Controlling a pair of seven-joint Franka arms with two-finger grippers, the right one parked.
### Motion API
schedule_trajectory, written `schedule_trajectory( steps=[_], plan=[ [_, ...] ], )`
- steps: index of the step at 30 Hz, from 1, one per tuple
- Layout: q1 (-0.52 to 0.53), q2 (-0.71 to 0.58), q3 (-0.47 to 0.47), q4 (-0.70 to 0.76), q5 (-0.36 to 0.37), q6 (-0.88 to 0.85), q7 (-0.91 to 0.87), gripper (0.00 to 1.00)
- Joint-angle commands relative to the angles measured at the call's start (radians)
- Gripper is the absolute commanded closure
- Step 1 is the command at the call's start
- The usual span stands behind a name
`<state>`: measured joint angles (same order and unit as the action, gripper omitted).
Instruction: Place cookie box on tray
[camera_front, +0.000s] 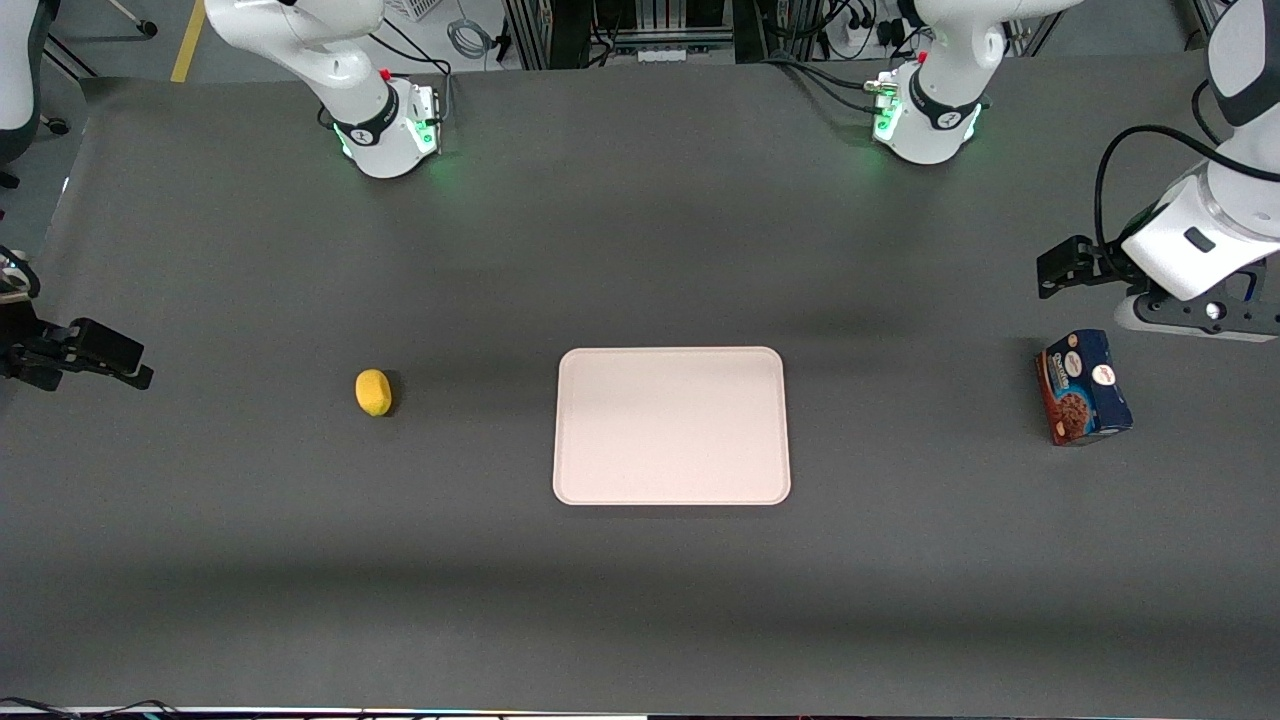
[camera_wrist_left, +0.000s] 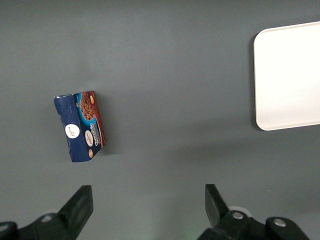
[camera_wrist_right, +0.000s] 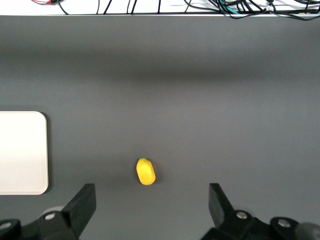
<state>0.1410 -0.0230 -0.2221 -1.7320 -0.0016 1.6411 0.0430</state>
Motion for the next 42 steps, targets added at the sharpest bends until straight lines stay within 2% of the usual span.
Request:
schedule_trajectory(
  steps=[1,34,42],
  plan=[
    [0.002,-0.002,0.001,0.012,-0.012,-0.021,0.015,0.0],
    [0.003,0.008,0.003,0.02,-0.023,-0.009,0.018,0.0],
    [0.038,0.008,0.003,0.022,-0.021,-0.007,0.02,0.0]
  ],
)
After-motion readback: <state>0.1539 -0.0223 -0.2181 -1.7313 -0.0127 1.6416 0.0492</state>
